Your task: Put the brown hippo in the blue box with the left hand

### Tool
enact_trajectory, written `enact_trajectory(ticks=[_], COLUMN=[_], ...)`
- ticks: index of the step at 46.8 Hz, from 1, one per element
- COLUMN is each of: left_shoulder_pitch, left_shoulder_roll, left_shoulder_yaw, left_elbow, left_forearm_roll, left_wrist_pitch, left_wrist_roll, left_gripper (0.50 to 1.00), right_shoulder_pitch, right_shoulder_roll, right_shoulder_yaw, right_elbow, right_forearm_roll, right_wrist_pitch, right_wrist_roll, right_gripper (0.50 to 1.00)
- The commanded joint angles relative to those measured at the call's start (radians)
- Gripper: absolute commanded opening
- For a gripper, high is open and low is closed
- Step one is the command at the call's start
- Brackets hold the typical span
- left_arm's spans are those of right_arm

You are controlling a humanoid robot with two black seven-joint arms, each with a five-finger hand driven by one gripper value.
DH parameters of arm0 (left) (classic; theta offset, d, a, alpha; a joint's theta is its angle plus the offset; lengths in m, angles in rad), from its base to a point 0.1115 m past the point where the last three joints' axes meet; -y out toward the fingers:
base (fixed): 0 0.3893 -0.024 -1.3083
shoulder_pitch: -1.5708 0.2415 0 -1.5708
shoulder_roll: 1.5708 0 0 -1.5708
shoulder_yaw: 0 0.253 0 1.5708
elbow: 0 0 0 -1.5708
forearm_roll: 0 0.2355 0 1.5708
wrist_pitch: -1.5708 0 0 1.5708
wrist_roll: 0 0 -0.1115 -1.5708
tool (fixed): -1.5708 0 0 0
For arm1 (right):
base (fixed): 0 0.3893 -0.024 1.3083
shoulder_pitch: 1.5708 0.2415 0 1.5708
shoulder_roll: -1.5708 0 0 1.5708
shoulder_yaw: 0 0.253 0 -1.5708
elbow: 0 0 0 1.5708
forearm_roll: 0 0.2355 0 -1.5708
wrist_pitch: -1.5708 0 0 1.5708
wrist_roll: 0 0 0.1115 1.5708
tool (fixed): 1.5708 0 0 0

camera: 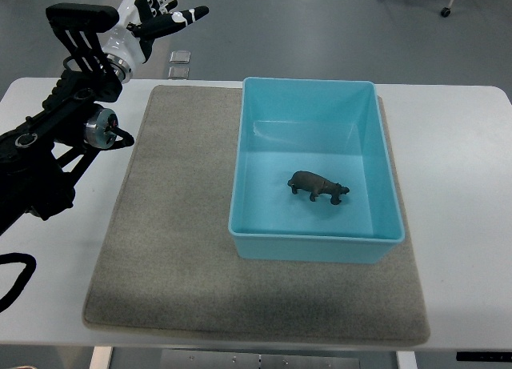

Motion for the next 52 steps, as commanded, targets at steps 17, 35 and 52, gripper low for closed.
enact_trajectory(ticks=[17,35,52], left_shoulder_pitch=[0.051,0.094,0.117], left_shoulder_roll=[-0.004,0.0,0.0], left_shoulder_yaw=[-0.051,-0.051,-0.051], left_elbow=[0.097,0.117,0.119], left_forearm_roll=[-0.155,-0.241,-0.243], left_wrist_pitch=[0.004,-0.01,-0.01], left_wrist_roll=[-0.006,-0.006,-0.006], left_gripper=[0.994,0.994,0.994], right_shoulder_pitch=[0.0,0.0,0.0], right_shoulder_roll=[0.0,0.0,0.0], right_shoulder_yaw=[0.0,0.0,0.0], right_elbow=[0.0,0.0,0.0], right_forearm_roll=[0.0,0.0,0.0], right_wrist_pitch=[0.0,0.0,0.0], right_wrist_roll=[0.0,0.0,0.0], right_gripper=[0.936,0.936,0.936])
